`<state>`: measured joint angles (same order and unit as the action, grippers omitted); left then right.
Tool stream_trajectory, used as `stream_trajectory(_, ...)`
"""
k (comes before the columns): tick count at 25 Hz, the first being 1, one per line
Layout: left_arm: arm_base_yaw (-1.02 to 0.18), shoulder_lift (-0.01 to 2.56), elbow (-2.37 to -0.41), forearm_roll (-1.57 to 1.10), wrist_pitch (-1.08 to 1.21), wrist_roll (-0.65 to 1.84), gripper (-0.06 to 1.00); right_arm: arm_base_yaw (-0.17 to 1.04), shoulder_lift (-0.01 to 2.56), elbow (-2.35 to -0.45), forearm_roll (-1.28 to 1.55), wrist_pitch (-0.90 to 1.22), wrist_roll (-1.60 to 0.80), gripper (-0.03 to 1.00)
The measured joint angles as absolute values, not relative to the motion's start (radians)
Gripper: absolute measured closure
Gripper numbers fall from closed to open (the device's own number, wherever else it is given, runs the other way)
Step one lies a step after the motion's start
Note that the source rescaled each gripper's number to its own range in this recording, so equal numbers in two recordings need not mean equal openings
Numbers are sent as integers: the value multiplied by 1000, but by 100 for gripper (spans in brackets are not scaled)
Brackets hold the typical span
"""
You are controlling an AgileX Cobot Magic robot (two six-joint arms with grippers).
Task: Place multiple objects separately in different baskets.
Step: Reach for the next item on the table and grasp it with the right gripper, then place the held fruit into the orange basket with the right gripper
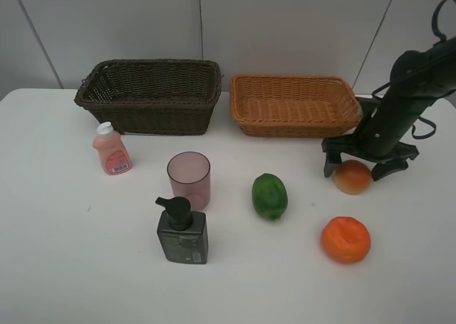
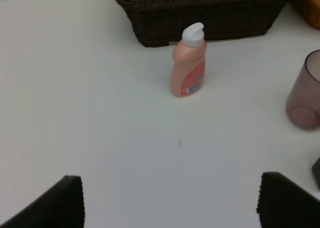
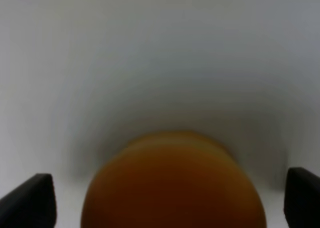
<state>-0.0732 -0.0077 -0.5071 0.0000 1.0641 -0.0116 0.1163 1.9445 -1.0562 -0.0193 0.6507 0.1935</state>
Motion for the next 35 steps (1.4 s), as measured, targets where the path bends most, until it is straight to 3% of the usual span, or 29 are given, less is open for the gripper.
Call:
stream_trajectory(5, -73, -8, -507, 0, 1064, -12, 5, 116, 1971, -1057, -21, 632, 193, 0)
stream_trajectory(8, -73, -8, -507, 0, 1064, -12, 5, 116, 1978, -1060, -29, 635, 193, 14)
stream_trajectory(10, -73, -8, -507, 0, 1064, -12, 5, 115, 1979, -1060, -37, 635, 193, 43)
stream_trajectory(11, -73, -8, -507, 0, 1064, -12, 5, 115, 1979, -1060, -38, 635, 193, 62)
stream_trajectory(12, -73, -8, -507, 0, 1064, -12, 5, 115, 1981, -1062, -38, 635, 193, 88)
stream_trajectory(13, -73, -8, -507, 0, 1064, -12, 5, 115, 1982, -1063, -38, 635, 193, 97)
stream_trajectory(27, -73, -8, -507, 0, 1064, -12, 5, 115, 1976, -1068, -33, 653, 193, 96)
stream_trajectory(31, -73, -8, -507, 0, 1064, -12, 5, 115, 1930, -1088, -28, 765, 190, 96)
stream_trajectory(35, -73, -8, -507, 0, 1064, -12, 5, 123, 1896, -1229, -32, 946, 172, 96)
